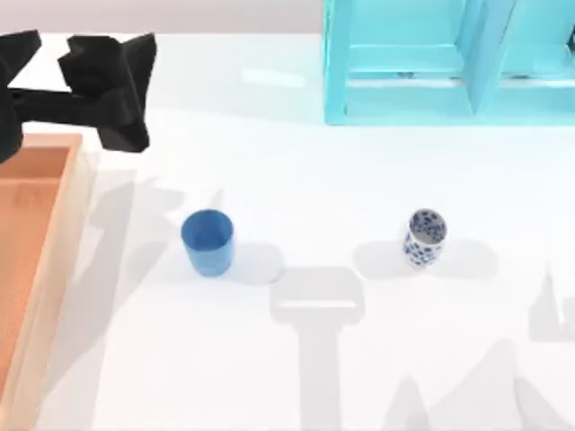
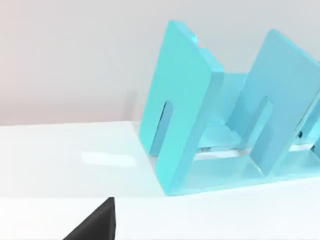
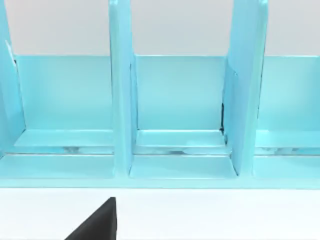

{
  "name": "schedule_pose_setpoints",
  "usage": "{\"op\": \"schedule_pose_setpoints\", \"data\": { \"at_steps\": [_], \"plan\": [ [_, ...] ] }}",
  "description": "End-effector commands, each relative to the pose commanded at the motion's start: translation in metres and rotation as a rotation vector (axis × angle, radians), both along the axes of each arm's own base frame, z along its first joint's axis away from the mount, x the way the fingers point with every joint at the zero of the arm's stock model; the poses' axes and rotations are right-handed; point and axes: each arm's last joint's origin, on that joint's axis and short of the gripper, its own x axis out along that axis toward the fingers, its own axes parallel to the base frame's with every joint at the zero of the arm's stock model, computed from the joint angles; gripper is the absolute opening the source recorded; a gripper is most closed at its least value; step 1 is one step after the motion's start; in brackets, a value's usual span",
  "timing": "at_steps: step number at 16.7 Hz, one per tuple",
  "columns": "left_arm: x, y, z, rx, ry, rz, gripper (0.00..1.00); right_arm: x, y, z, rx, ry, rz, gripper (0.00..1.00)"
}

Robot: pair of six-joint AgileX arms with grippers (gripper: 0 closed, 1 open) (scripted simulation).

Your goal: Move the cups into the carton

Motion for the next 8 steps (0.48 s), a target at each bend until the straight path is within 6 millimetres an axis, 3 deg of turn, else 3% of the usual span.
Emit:
{"op": "schedule_pose_setpoints", "data": {
  "at_steps": [4,8],
  "plan": [
    [0.060,-0.086,0.024,-0.003,0.320,-0.102,1.00,0.000,0.000,0.000,0.000,0.000,0.000,1.00],
    [0.108,-0.187,-0.002,0.050,0.634,-0.116,1.00,0.000,0.000,0.000,0.000,0.000,0.000,1.00]
  ]
}}
